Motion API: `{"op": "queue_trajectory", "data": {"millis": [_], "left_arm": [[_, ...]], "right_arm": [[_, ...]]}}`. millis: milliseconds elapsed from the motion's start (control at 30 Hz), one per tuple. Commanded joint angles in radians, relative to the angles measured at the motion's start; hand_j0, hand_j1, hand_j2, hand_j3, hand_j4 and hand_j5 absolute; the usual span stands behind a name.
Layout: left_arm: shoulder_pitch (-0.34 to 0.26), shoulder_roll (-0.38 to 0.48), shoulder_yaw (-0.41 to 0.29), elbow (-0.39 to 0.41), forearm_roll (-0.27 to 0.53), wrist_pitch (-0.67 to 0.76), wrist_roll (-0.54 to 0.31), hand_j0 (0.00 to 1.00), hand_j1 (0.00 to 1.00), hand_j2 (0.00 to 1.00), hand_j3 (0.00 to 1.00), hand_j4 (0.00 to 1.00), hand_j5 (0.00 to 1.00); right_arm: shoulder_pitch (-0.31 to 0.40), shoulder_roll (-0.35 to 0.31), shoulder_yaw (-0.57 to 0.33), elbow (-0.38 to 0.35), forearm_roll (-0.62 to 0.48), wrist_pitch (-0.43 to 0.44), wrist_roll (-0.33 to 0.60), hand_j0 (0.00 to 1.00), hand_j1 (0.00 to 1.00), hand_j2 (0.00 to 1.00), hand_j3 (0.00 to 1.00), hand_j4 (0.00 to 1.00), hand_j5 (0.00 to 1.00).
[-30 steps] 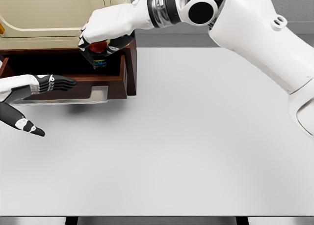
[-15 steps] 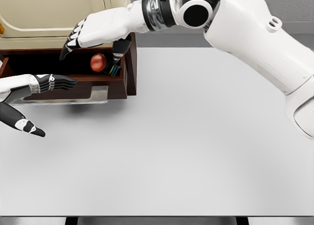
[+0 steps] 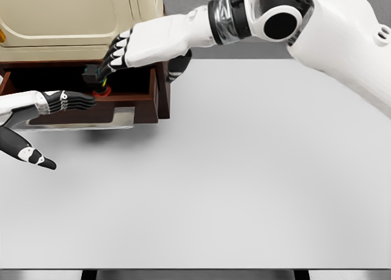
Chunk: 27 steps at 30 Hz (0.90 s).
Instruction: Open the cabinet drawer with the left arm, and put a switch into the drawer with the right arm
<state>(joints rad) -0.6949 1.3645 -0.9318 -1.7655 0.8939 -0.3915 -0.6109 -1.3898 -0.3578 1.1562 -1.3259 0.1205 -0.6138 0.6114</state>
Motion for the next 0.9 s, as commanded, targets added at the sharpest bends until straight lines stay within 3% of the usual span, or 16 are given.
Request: {"op": "queue_trajectory", "data": {"millis": [0,67,300,567,767,867], "left_arm": [[0.000,0.002,0.001,0.000,0.008,-0.004,0.000,1.00,1.00,1.00,1.00,1.00,1.00],[0.000,0.001,0.002,0.000,0.011,-0.004,0.000,1.00,1.00,1.00,1.00,1.00,1.00],[-0.002,0.001,0.002,0.000,0.011,-0.012,0.000,1.00,1.00,1.00,1.00,1.00,1.00],[-0.002,-0.001,0.002,0.000,0.011,-0.047,0.000,1.00,1.00,1.00,1.00,1.00,1.00],[0.000,-0.007,0.002,0.000,0.014,-0.202,0.000,1.00,1.00,1.00,1.00,1.00,1.00],[-0.002,-0.064,-0.004,0.000,0.013,-0.219,0.000,1.00,1.00,1.00,1.00,1.00,1.00]], "right_arm": [[0.000,-0.087,-0.003,-0.162,-0.015,0.003,-0.001,1.00,1.00,1.00,1.00,1.00,1.00],[0.021,-0.144,-0.004,-0.230,-0.015,0.003,-0.001,1.00,1.00,1.00,1.00,1.00,1.00],[0.178,-0.408,-0.105,-0.208,-0.016,0.003,-0.001,1.00,1.00,1.00,1.00,1.00,1.00],[0.209,-0.425,-0.116,-0.085,-0.015,0.003,-0.001,1.00,1.00,1.00,1.00,1.00,1.00],[0.219,-0.421,-0.116,-0.076,-0.015,0.003,-0.001,1.00,1.00,1.00,1.00,1.00,1.00],[0.227,-0.420,-0.116,-0.047,-0.015,0.003,-0.001,1.00,1.00,1.00,1.00,1.00,1.00]]}}
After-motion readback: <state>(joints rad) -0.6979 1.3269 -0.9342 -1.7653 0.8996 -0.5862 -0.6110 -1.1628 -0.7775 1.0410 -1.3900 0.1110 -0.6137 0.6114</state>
